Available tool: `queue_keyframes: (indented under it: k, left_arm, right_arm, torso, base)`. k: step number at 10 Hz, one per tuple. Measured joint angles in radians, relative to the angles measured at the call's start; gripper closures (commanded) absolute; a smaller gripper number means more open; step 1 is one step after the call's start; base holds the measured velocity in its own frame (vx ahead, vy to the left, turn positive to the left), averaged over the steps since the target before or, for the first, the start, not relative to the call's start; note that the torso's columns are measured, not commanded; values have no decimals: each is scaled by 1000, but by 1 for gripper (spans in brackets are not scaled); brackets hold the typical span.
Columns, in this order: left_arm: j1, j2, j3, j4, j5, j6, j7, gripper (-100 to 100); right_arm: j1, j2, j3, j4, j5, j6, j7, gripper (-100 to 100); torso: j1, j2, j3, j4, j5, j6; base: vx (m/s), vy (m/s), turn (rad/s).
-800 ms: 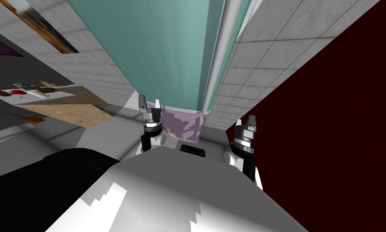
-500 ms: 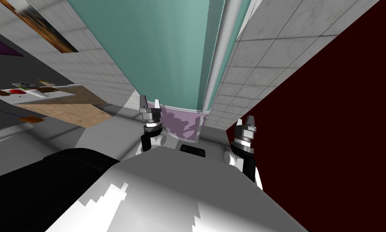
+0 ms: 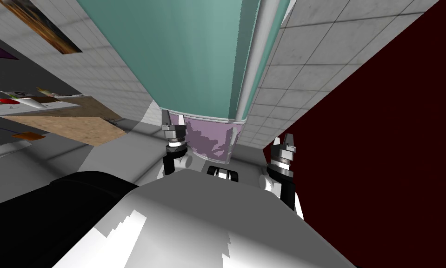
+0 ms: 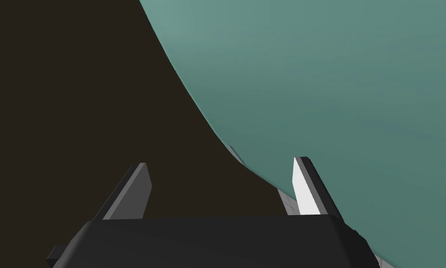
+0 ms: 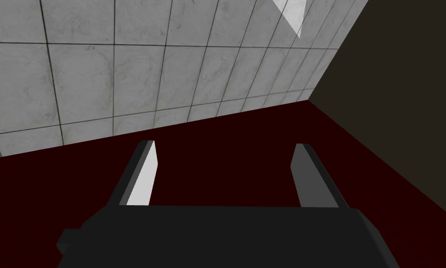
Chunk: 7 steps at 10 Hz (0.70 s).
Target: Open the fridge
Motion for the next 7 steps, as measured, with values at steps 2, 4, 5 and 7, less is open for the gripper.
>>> queue_keyframes:
  k: [2,4,5,7]
  left_arm:
    - [0,0,0,0,0,0,0,-100]
    - [-19,31,0,17,-8,19,-5,-100]
    - [-33,44,2,26,-12,36,-9,-100]
    - [-62,60,1,32,-23,86,-19,-100]
  right_arm:
    - [0,0,0,0,0,0,0,0]
    - [0,0,0,0,0,0,0,0]
    - [0,0,0,1,0,0,0,0]
    - [0,0,0,1,0,0,0,0]
  torso:
    - [0,148,-295,148,0,0]
    - [0,192,-383,191,0,0]
    - [0,194,-388,194,0,0]
    - [0,194,-389,194,0,0]
  base:
    - [-6,0,-35]
    - [-36,3,-70]
    - [-38,2,-83]
    - [-47,4,-102]
